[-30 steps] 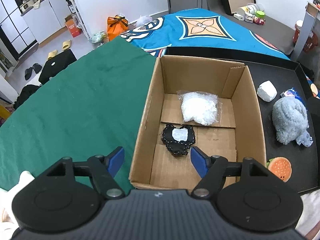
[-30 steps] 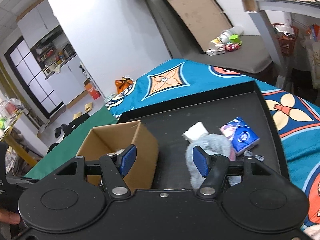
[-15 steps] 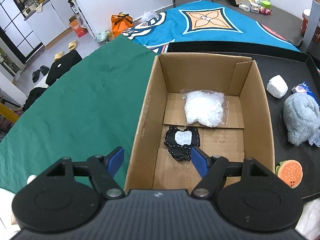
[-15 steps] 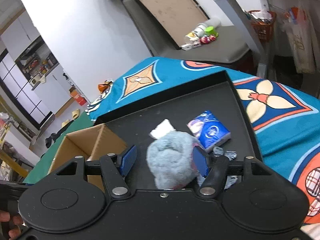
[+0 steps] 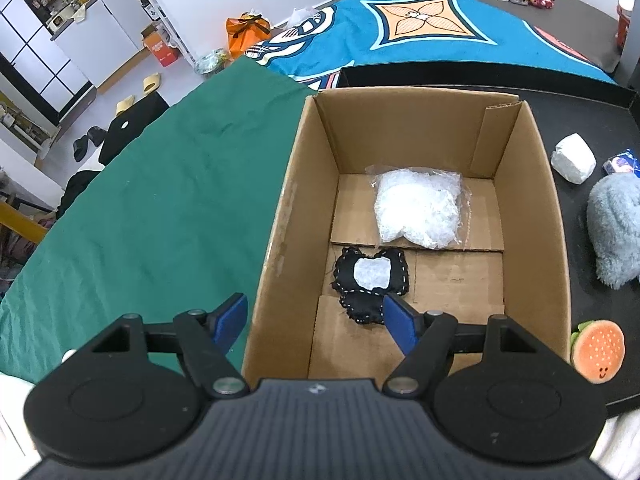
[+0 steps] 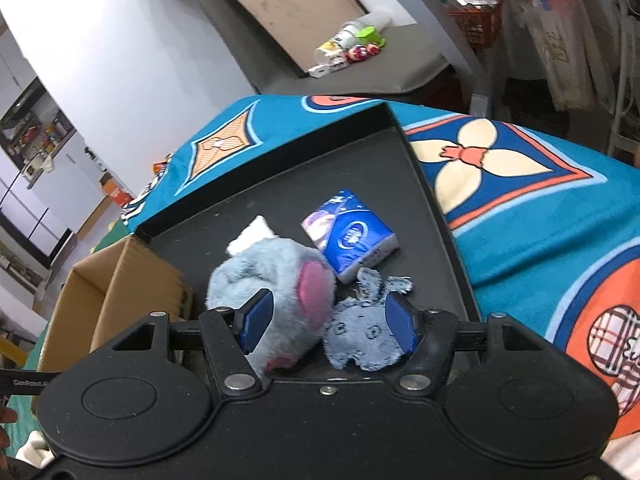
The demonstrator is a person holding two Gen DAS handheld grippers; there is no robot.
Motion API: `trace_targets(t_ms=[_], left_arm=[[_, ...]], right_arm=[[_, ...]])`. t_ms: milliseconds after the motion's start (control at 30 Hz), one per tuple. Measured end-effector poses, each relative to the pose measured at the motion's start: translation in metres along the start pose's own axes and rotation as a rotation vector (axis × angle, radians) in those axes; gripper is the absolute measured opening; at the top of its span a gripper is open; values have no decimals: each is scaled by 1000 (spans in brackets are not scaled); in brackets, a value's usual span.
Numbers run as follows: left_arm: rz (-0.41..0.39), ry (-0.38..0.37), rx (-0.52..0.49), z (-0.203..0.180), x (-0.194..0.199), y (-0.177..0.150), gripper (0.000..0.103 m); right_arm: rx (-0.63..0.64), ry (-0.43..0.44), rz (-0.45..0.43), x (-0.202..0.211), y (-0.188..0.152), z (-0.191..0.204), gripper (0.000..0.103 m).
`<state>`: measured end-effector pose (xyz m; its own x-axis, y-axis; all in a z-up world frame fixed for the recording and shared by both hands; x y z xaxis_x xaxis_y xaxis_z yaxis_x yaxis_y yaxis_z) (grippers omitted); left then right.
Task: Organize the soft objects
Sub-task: 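Grasp the denim plush bunny with the right gripper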
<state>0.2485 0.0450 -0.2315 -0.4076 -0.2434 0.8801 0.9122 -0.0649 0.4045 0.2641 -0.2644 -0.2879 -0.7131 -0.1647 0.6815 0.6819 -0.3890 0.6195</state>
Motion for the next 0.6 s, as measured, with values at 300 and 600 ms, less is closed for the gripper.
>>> trace_targets(t_ms=[300, 600], left_arm=[[7, 5, -6, -3, -4, 1, 73], [6, 7, -3, -1, -6, 1, 73]], right_arm=[[-57, -50, -31, 0, 5, -21, 57], [3, -98, 45, -27, -20, -24, 58]])
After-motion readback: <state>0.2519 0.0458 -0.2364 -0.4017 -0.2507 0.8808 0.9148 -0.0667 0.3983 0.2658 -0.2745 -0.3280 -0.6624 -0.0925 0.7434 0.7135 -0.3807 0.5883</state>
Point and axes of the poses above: each gripper's, at about its wrist camera, not at the fingertips, and x roughly against the way its jaws point, z to its left, y to its top, the point moved 10 cm from there along -x, roughly the way its jaws point, and after that the axes turned 2 degrees about -y, right-handed, at the moved point
